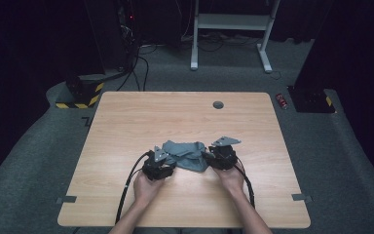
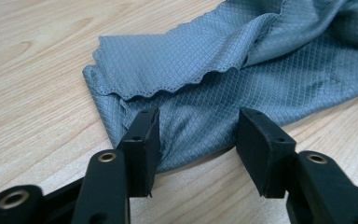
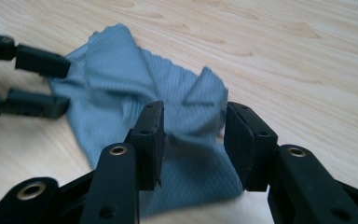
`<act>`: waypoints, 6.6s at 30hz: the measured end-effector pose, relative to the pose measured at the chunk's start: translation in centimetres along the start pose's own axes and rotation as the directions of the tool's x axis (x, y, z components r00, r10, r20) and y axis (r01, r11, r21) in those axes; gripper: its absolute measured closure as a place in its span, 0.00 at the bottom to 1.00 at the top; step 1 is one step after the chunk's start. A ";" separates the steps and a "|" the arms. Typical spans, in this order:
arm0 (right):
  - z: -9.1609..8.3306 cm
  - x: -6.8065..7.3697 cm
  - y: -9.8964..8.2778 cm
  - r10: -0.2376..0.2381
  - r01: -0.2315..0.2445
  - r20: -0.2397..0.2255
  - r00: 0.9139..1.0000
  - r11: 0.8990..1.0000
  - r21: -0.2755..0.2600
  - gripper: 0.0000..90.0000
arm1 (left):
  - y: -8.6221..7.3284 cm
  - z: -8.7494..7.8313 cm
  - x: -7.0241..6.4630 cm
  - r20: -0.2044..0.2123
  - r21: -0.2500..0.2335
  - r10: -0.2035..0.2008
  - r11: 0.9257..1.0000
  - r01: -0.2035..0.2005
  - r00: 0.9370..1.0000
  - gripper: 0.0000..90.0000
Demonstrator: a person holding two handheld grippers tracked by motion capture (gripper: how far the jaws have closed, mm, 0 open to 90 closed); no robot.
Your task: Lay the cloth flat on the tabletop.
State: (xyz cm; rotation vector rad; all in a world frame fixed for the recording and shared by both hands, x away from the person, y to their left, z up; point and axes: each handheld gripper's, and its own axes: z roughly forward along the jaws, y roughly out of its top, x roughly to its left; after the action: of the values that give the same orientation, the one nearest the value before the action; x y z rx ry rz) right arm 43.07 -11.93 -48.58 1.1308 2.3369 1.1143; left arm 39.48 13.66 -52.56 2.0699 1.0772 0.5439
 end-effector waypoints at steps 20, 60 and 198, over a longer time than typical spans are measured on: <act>1.7 -2.1 1.2 -0.001 0.000 0.025 1.000 0.999 0.035 0.99 | 0.0 0.0 0.0 0.004 -0.004 -0.017 1.000 0.017 1.000 0.56; 0.7 4.8 -1.4 -0.293 0.298 -0.091 0.952 0.954 0.042 0.98 | 6.0 0.8 0.8 0.075 0.006 -0.133 0.991 0.133 0.988 0.44; 4.3 -5.6 0.3 0.178 -0.186 0.122 0.977 0.980 0.066 0.73 | 3.3 2.4 7.4 -0.007 0.122 -0.148 0.981 0.148 0.989 0.98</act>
State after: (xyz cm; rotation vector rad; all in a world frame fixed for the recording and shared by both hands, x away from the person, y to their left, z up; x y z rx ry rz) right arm 49.27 -13.92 -51.40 1.4228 2.2408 0.9956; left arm 46.90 17.54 -51.29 2.0729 1.2801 0.4107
